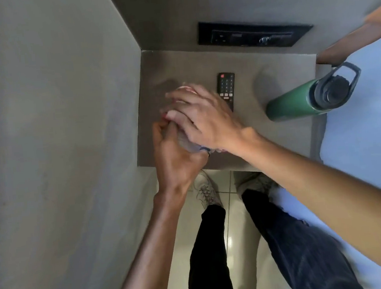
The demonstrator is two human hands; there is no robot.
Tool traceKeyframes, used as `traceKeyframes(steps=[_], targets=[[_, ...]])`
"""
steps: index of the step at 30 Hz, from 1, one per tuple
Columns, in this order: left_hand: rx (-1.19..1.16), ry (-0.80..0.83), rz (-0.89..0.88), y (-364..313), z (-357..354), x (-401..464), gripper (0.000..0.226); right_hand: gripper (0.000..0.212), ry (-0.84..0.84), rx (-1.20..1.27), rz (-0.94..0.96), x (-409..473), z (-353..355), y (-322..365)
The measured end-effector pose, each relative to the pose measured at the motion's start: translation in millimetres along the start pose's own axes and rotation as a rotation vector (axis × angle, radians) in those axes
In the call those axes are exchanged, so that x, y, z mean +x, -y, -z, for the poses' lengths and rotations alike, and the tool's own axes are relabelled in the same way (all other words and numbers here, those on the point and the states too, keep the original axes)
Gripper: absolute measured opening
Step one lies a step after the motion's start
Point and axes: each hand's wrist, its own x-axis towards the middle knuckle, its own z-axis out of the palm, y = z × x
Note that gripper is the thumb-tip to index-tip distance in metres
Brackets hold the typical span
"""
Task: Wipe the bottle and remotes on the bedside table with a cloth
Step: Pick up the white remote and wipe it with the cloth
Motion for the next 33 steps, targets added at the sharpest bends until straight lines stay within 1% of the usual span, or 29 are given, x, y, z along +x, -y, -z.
traceKeyframes(steps=[1,3,5,6,8,9,12,14,15,16,17,18,19,20,21,22,23,24,25,26,27,28,29,30,31,33], targets=[[0.021,0.003,-0.01,0.4,-0.7,-2.4,0.056,0.038,0.014,0.004,-0.006,-1.9,-5.8,-2.8],[0.042,-0.001,-0.004,5.4,-1.3,-0.6,0.059,0.033,-0.063,0.092,0.011,-0.4,-9.4,-11.1],[0.048,-0.015,-0.009,9.4,3.6,6.5,0.063,0.031,-0.112,0.136,0.151,0.9,-16.2,-16.7],[0.049,-0.022,-0.022,8.6,6.0,9.9,0.062,0.032,-0.12,0.154,0.19,2.6,-18.3,-21.6],[0.05,0.037,-0.053,7.0,-5.2,20.9,0.058,0.032,-0.21,0.196,0.121,2.1,-21.3,-39.6],[0.056,0.036,-0.056,6.3,-4.7,21.4,0.058,0.031,-0.233,0.203,0.124,1.7,-24.8,-42.0],[0.054,0.055,-0.038,9.8,-6.2,19.3,0.056,0.03,-0.2,0.187,0.2,2.6,-28.1,-43.6],[0.052,0.073,-0.005,10.7,-10.3,12.9,0.058,0.025,-0.285,0.183,0.204,2.8,-30.5,-48.3],[0.031,0.061,0.002,13.3,-12.2,15.2,0.059,0.024,-0.301,0.193,0.23,2.8,-34.5,-50.2],[0.015,0.055,0.001,17.9,-15.7,19.5,0.059,0.023,-0.283,0.185,0.261,5.1,-35.9,-52.7],[-0.005,0.067,0.015,24.9,-19.7,19.0,0.061,0.024,-0.217,0.204,0.24,7.0,-38.0,-55.2],[-0.001,0.095,0.021,30.5,-23.7,17.3,0.064,0.025,-0.121,0.236,0.151,9.8,-37.8,-57.9],[-0.002,0.113,0.012,36.2,-26.6,14.9,0.068,0.027,-0.039,0.298,-0.008,11.8,-35.7,-61.8],[-0.021,0.116,0.012,43.8,-30.0,13.9,0.074,0.029,0.002,0.424,-0.213,14.9,-32.0,-68.1],[-0.038,0.111,0.034,52.8,-35.3,16.0,0.078,0.029,-0.007,0.654,-0.455,20.5,-30.9,-76.5],[-0.055,0.106,0.073,60.2,-40.6,17.9,0.082,0.029,-0.058,0.95,-0.663,21.0,-29.9,-83.8],[-0.048,0.083,0.108,66.7,-45.8,19.8,0.085,0.031,-0.111,1.247,-0.805,15.5,-31.2,-92.4],[-0.027,0.052,0.137,74.4,-51.8,24.2,0.086,0.04,-0.086,1.599,-0.862,8.0,-29.7,-97.8],[-0.003,0.027,0.149,82.4,-58.3,31.0,0.088,0.052,0.001,1.973,-0.8,-3.4,-28.3,-96.9],[0.001,0.013,0.154,90.8,-65.5,39.1,0.089,0.061,0.071,2.304,-0.636,-16.2,-31.1,-91.8],[-0.001,-0.001,0.157,98.3,-73.6,48.4,0.089,0.069,0.1,2.441,-0.473,-26.7,-37.9,-88.0],[-0.009,-0.019,0.16,106.0,-82.0,58.8,0.088,0.085,0.102,2.424,-0.435,-34.8,-42.8,-86.7],[-0.014,-0.03,0.168,113.0,-90.0,68.5,0.088,0.105,0.139,2.388,-0.418,-42.6,-51.0,-91.8],[-0.011,-0.037,0.182,119.5,-96.9,76.9,0.088,0.115,0.139,2.369,-0.432,-50.1,-59.5,-93.8],[0.001,-0.037,0.197,123.8,-102.0,85.1,0.089,0.116,0.138,2.374,-0.45,-59.1,-68.4,-92.7],[0.012,-0.036,0.226,130.8,-110.3,96.3,0.089,0.104,0.109,2.384,-0.477,-71.7,-81.2,-91.0]])
